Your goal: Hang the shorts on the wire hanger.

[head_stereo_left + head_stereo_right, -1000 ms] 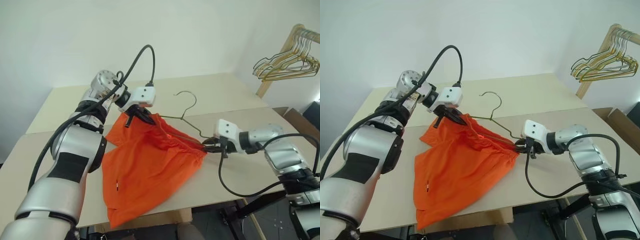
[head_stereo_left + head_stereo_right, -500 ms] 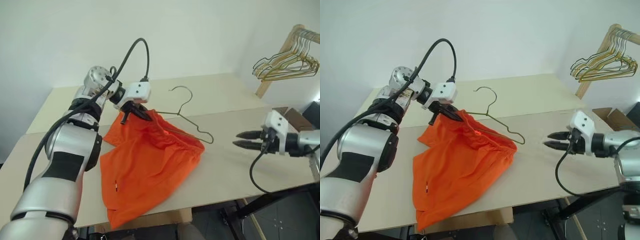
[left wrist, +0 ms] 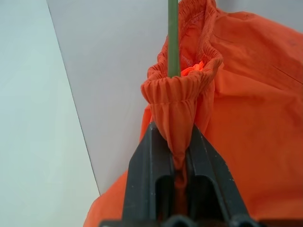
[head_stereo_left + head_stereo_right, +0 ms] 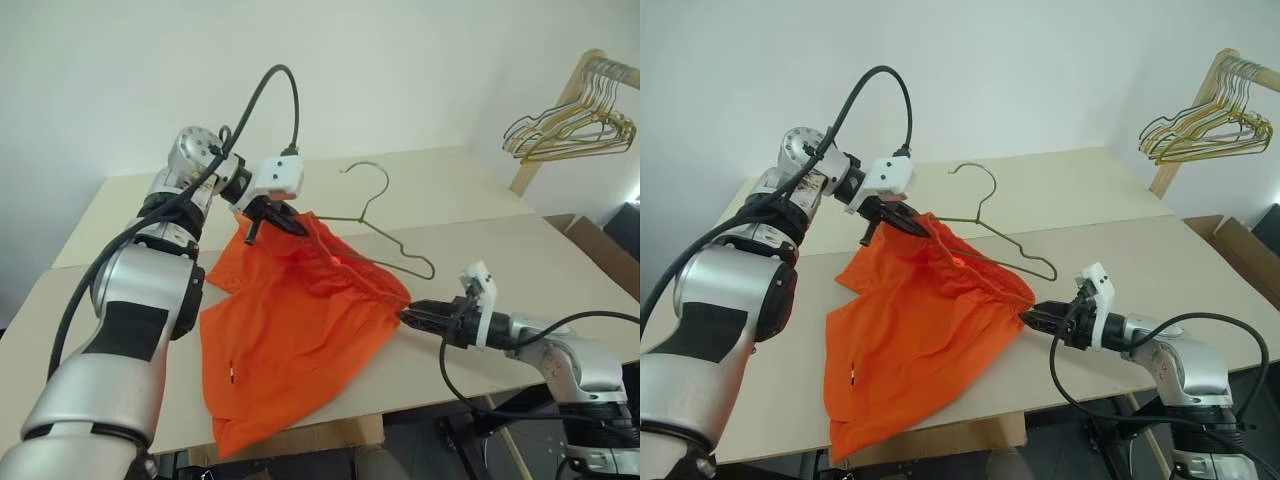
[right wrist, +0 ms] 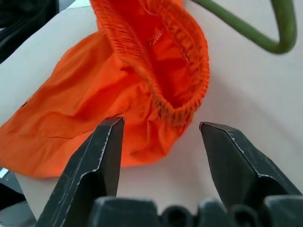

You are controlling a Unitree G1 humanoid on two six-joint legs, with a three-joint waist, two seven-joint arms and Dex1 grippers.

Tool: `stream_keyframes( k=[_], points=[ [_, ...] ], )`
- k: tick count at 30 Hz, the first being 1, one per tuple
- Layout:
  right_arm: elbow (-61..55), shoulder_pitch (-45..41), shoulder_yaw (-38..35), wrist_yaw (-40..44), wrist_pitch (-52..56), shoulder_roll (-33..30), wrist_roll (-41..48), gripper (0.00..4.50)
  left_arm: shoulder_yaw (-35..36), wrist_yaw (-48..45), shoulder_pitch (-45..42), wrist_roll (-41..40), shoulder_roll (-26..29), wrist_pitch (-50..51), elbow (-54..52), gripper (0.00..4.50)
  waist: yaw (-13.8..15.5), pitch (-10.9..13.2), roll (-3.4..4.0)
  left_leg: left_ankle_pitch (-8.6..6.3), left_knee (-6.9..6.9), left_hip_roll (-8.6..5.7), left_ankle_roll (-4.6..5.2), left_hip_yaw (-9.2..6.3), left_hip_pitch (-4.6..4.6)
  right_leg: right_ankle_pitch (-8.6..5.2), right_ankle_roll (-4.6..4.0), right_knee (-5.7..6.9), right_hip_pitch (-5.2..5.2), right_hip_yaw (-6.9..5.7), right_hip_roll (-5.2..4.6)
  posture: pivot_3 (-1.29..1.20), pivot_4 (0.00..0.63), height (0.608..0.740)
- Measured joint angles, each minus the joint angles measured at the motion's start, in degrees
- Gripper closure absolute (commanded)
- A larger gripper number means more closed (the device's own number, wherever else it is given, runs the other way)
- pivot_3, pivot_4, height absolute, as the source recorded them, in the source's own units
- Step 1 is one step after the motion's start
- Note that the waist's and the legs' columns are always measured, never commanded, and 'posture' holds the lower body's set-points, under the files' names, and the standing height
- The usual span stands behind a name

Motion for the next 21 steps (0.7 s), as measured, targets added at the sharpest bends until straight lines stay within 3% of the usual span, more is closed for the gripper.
stream_keyframes(
  k=[12,16,21],
  points=[
    [3.31,-0.49,2.02,-3.65,1.47,3.18,0.17,1.48,0.38,0.11,0.0,-0.02,0.05,0.0,0.0,4.5,0.32,0.0,0.0,0.0,0.0,-0.01,0.0,0.0,0.0,0.0,0.01,0.0,0.0,0.0,0.01,-0.19,0.0,0.74],
    [4.45,-0.64,2.03,-3.89,1.47,4.16,0.32,2.22,0.41,0.18,0.0,-0.02,0.04,0.0,0.0,4.5,0.3,0.0,0.0,0.0,0.0,0.0,0.0,0.0,0.0,0.0,0.01,0.02,0.0,0.0,0.02,-0.19,0.0,0.74],
    [5.04,-1.26,1.98,-4.52,1.47,4.4,0.32,3.92,0.6,0.41,0.0,-0.03,0.04,-0.01,0.0,4.5,0.29,0.0,0.0,0.0,0.0,-0.01,0.0,0.0,0.0,0.0,0.01,0.02,0.0,0.0,0.0,-0.2,0.0,0.74]
  ],
)
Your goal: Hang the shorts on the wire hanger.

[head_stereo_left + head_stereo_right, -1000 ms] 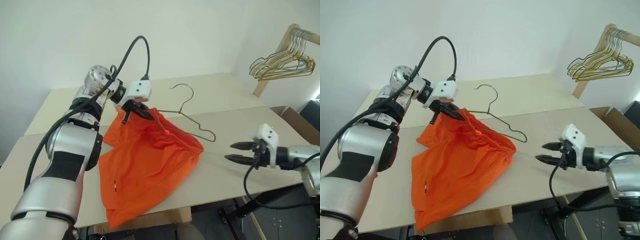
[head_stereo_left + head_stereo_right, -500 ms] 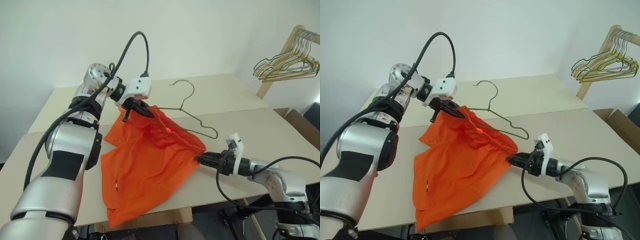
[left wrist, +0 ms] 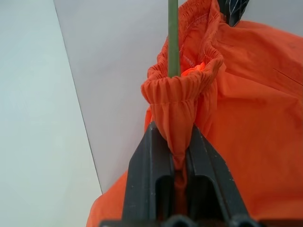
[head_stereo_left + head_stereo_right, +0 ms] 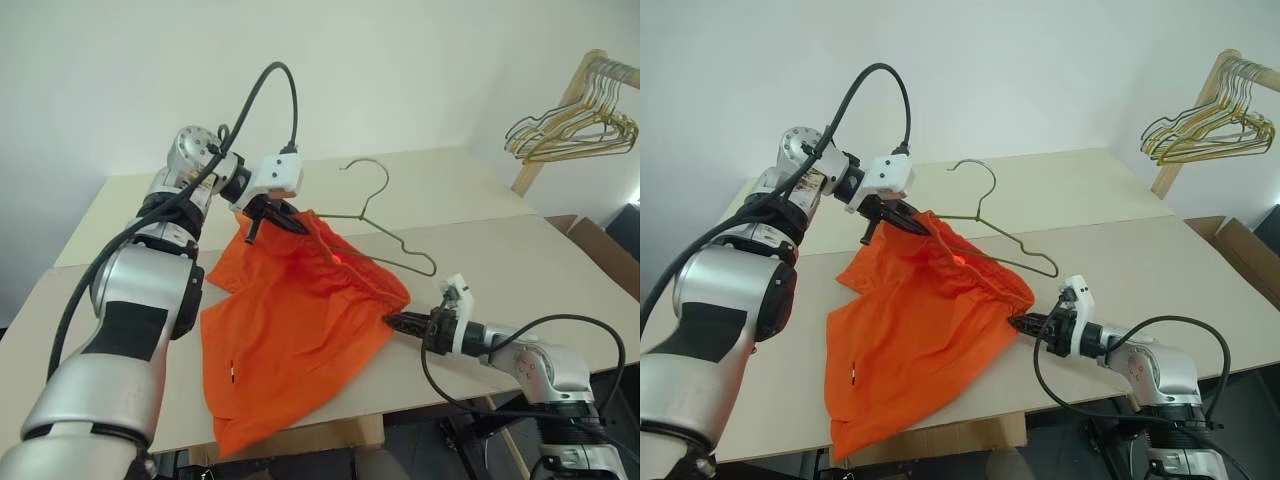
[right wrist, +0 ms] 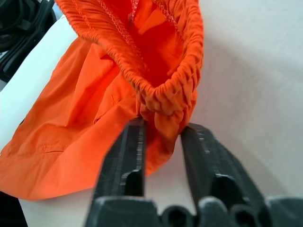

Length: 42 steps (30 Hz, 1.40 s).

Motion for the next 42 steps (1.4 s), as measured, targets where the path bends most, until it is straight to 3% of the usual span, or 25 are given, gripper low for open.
stream_keyframes(
  k=[2,8,29,42],
  points=[
    [0.0,-0.44,0.0,-0.27,0.0,0.01,-0.01,4.45,0.33,-0.1,0.0,-0.08,0.0,0.08,0.0,4.5,0.0,0.0,0.0,0.0,0.0,0.01,0.0,0.0,0.0,0.0,0.0,0.0,0.0,-0.01,0.01,-0.2,0.0,0.74],
    [1.51,-0.73,-0.16,-2.63,-0.4,0.34,-0.36,4.45,0.14,-1.15,0.0,-3.72,0.38,2.01,-0.01,4.5,-0.06,0.0,0.0,0.0,0.0,0.0,0.0,-0.01,0.0,0.0,0.0,0.0,0.0,0.0,-0.01,-0.21,0.0,0.74],
    [11.64,-8.5,-1.55,2.17,-5.83,-6.03,-2.92,4.45,-14.91,-1.17,0.01,-18.94,6.76,0.42,-3.54,4.5,-0.05,0.0,0.0,0.0,-0.01,0.04,0.0,-0.01,-0.01,0.0,0.0,-0.02,-0.01,0.01,0.02,-0.19,0.0,0.74],
    [13.56,-10.06,0.03,3.73,-6.59,-7.05,-3.54,4.45,-20.9,-1.17,0.51,-19.13,8.98,-4.51,-4.07,4.5,0.05,0.01,0.01,0.0,0.0,0.02,0.0,0.0,-0.02,0.0,0.0,-0.06,-0.01,0.01,0.01,-0.19,0.0,0.74]
  ],
)
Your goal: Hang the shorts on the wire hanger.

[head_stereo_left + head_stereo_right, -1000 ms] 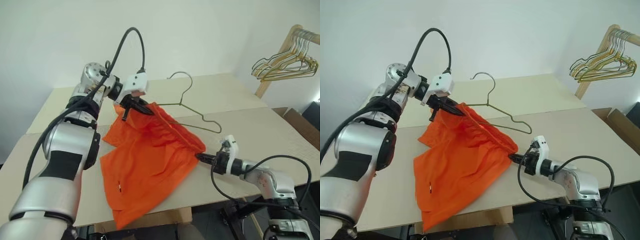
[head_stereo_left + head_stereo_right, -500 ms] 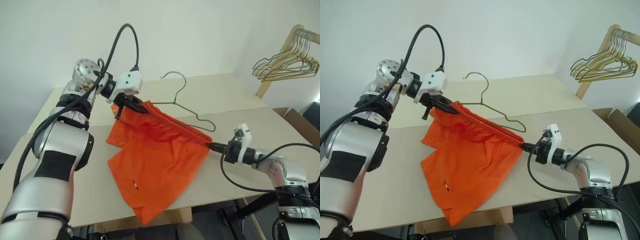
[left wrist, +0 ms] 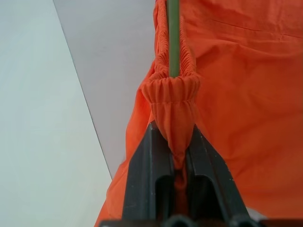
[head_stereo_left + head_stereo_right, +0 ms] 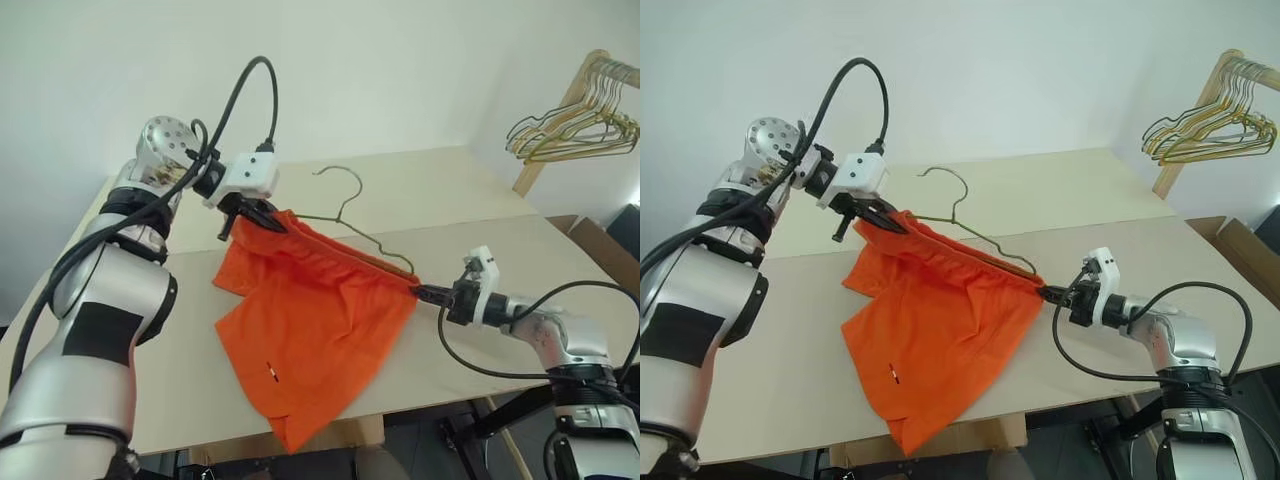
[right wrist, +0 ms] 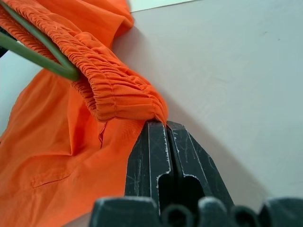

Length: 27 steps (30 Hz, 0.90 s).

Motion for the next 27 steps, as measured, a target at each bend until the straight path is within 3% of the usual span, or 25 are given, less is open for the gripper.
stream_keyframes(
  k=[9,19,27],
  points=[
    [-0.25,-0.38,1.07,1.9,-1.05,-1.42,-1.67,4.45,1.42,0.72,0.0,6.0,0.0,-3.55,1.63,4.5,0.01,0.0,0.0,0.0,0.0,-0.01,0.0,0.01,0.0,0.0,0.0,-0.01,0.0,0.0,0.0,-0.18,0.0,0.74],
    [-7.2,-7.88,5.35,11.4,-3.53,-14.29,-5.01,4.45,4.59,8.86,0.04,15.67,-0.07,-5.38,2.44,4.5,0.04,0.09,0.06,0.0,0.0,0.03,0.01,-0.02,-0.04,-0.01,0.02,-0.05,-0.02,-0.07,0.04,-0.18,0.0,0.74],
    [-5.76,-5.48,9.36,14.97,-6.68,-14.65,-7.7,4.45,7.22,15.31,0.79,19.41,-1.76,-5.13,3.03,4.5,0.15,0.12,0.04,0.0,0.02,-0.05,0.01,-0.02,-0.09,-0.01,0.02,-0.02,-0.04,-0.06,-0.05,-0.17,0.0,0.74]
  ],
)
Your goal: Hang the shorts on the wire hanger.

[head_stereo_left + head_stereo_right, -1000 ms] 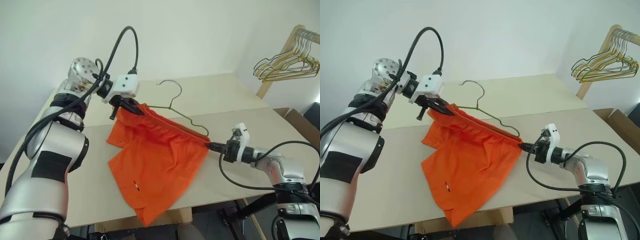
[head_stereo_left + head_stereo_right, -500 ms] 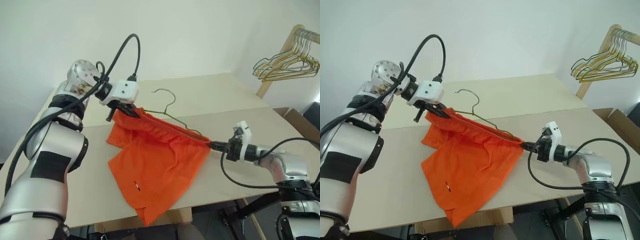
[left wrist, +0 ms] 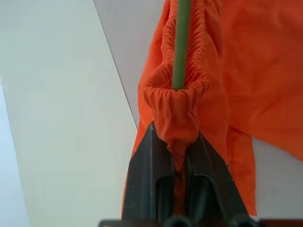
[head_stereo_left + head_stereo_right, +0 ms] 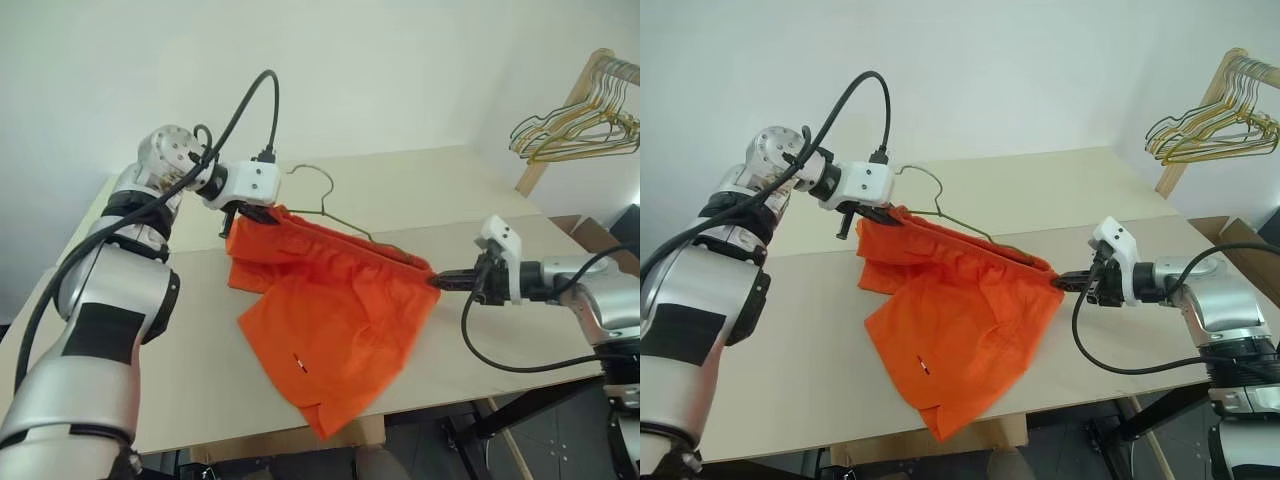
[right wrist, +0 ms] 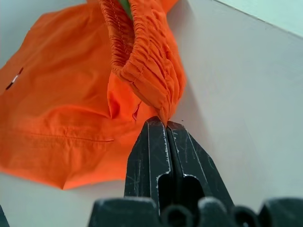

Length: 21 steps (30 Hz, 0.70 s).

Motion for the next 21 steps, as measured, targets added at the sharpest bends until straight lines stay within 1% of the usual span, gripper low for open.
stream_keyframes(
  k=[6,9,15,19,21],
  points=[
    [0.13,0.77,-0.01,0.0,-0.41,0.61,-0.02,4.45,-0.31,1.62,0.18,4.19,0.1,-3.21,0.01,4.5,-0.08,0.01,-0.01,0.0,0.0,-0.01,0.0,0.0,0.02,0.0,0.0,0.02,0.0,0.01,0.0,-0.17,0.0,0.74],
    [-0.05,-0.53,-0.05,0.15,1.2,0.61,0.82,4.45,-0.41,1.65,0.21,5.82,0.37,-4.53,0.03,4.5,-0.11,0.02,0.01,0.0,0.0,-0.02,0.0,0.01,0.02,0.0,0.0,0.01,0.0,0.02,-0.01,-0.17,0.0,0.74],
    [-3.45,-9.44,0.06,2.21,5.51,-0.85,2.08,4.45,-0.2,3.4,0.2,7.46,0.32,-4.86,0.03,4.5,-0.08,0.04,0.04,0.0,-0.02,-0.01,0.0,-0.01,0.0,0.0,0.0,0.01,-0.03,0.0,0.0,-0.19,0.0,0.74],
    [-3.53,-17.37,2.92,3.76,7.45,-1.76,0.55,4.45,-0.05,7.0,0.2,8.4,-0.63,-4.73,0.03,4.5,-0.11,0.05,0.05,0.0,-0.01,-0.01,0.0,-0.01,-0.05,0.0,0.0,0.0,-0.09,0.0,-0.02,-0.19,0.0,0.74],
    [-3.17,-20.01,4.22,4.58,7.52,-1.76,-0.28,4.45,0.68,8.41,0.2,8.41,-1.44,-4.15,0.03,4.5,-0.05,0.05,0.05,0.0,-0.02,-0.01,0.0,-0.02,-0.1,0.0,0.0,0.0,-0.13,-0.02,-0.02,-0.19,0.0,0.74]
  ],
)
